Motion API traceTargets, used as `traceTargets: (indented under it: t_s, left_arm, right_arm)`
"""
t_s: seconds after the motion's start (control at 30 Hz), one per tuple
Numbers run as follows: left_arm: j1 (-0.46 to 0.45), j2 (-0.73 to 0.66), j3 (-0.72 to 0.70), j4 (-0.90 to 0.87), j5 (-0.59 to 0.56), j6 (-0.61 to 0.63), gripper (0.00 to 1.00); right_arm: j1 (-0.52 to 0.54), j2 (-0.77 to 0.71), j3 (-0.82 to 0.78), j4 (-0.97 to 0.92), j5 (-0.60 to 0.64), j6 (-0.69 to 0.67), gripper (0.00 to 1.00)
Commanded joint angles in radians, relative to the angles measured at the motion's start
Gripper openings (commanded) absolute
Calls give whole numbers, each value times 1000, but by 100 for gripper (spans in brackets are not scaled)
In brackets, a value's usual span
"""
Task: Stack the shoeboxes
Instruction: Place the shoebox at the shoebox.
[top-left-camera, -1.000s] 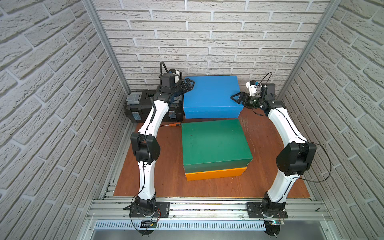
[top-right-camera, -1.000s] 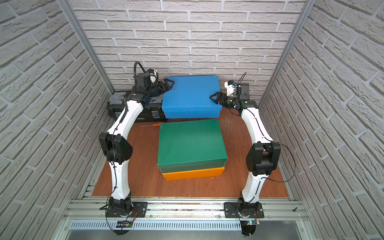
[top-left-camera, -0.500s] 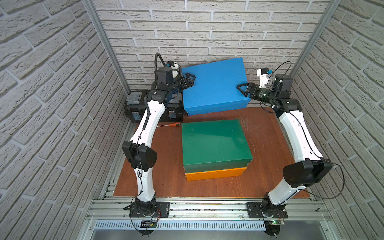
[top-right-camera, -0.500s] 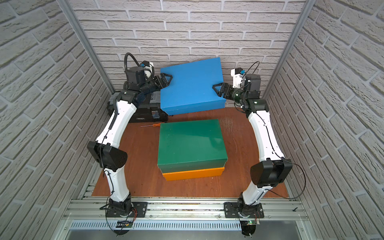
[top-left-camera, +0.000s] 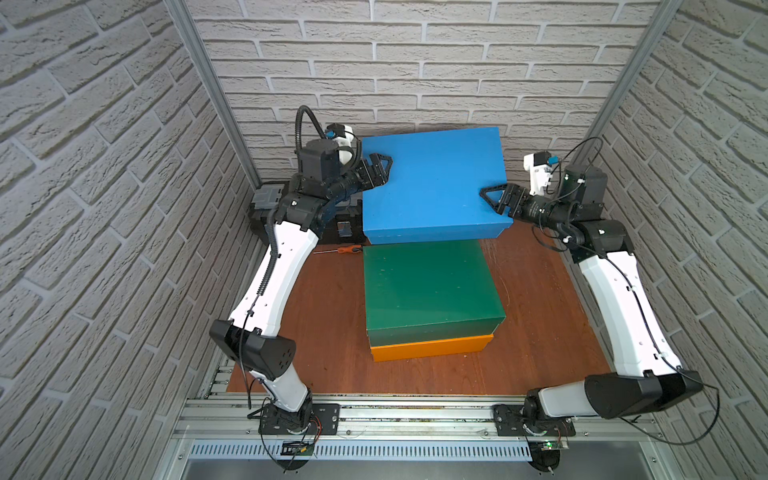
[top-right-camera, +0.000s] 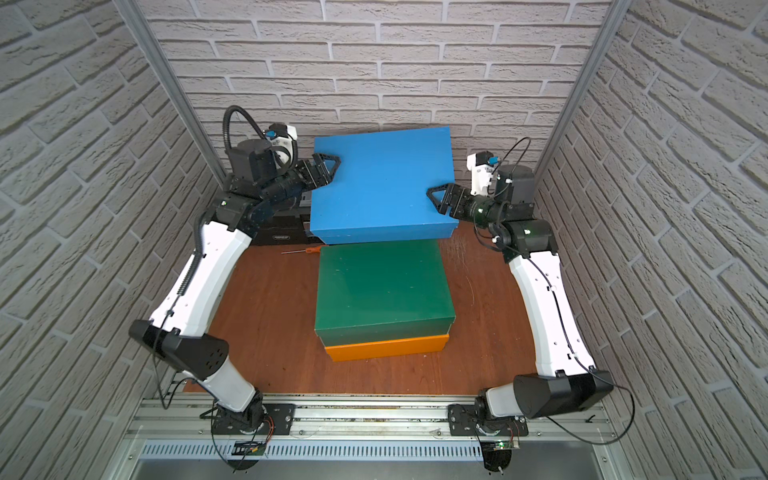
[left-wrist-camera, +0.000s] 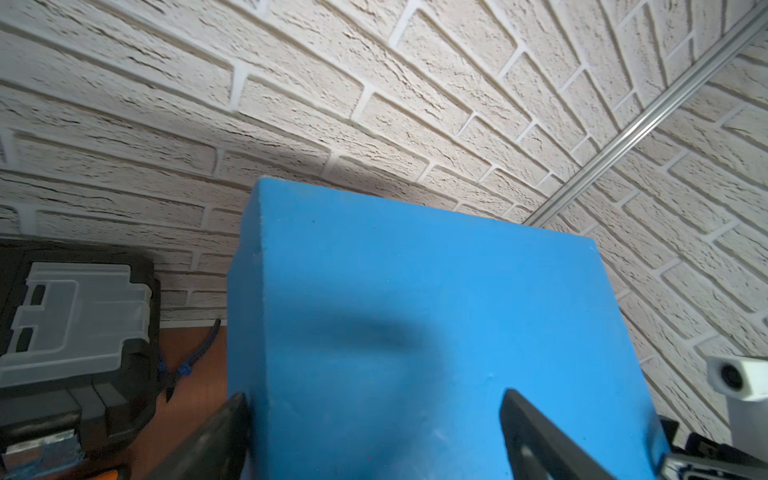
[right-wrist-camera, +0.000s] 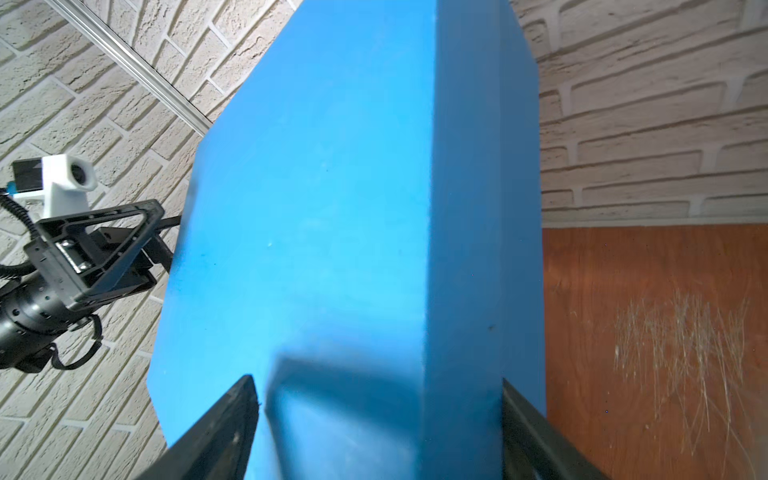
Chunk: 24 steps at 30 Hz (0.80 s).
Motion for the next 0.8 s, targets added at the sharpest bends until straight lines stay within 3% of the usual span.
traceTargets:
  t_s: [0.0,0.43,0.6,0.77]
  left_arm:
    - [-103,-96,-90,62,155,-13,93]
    - [-175,-363,-412,30,27,-42,92]
    - [-175,-397,-471,2,-23,-43,93]
    - [-154,-443,-543,-3,-90,-17,98]
  right_arm:
    - [92,-98,-62,51,-139,45,84]
    - [121,-293,-236,-61,-104,99,84]
    - [121,-291,-262,-98,-95,90,87]
    - [112,-258,-213,-179,-28,2,96]
